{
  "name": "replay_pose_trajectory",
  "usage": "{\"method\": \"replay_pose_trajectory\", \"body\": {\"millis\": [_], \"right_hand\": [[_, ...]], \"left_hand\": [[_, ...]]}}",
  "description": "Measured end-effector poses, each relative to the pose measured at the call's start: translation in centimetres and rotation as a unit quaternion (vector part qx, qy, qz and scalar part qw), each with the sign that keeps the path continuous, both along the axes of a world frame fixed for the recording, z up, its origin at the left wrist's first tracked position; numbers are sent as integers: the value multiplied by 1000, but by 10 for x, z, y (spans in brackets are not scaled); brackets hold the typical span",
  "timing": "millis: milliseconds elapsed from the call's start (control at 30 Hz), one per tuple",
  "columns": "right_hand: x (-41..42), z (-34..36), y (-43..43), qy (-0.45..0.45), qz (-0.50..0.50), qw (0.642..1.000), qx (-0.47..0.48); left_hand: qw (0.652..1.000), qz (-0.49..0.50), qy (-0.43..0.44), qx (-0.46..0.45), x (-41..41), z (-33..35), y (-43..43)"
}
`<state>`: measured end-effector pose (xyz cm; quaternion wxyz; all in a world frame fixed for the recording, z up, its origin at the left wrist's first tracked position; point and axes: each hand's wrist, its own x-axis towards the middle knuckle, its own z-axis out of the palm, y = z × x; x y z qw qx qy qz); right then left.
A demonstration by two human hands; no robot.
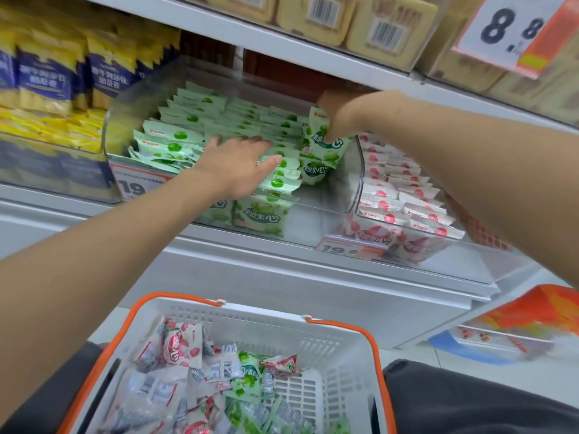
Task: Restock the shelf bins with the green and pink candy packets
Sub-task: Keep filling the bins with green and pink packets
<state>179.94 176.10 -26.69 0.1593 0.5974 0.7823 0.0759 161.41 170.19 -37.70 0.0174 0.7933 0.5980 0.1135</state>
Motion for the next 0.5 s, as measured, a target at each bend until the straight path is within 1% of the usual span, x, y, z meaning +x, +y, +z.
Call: {"method": "replay_pose_trajectory", "body": {"millis": [133, 300, 433, 500], "right_hand": [[-5, -11, 0, -29, 25, 999, -21], [-6, -42, 3, -23, 29, 999, -28], [-1, -39, 5, -9, 20, 999, -40], [2, -37, 9, -1, 31, 999, -30]], "left_hand": [[1000, 0, -4, 2, 0, 0, -1], [1000, -1, -4, 4, 0, 1, -1], [1000, -2, -5, 2, 0, 0, 0], [1000, -1, -7, 3, 0, 0, 0]]}}
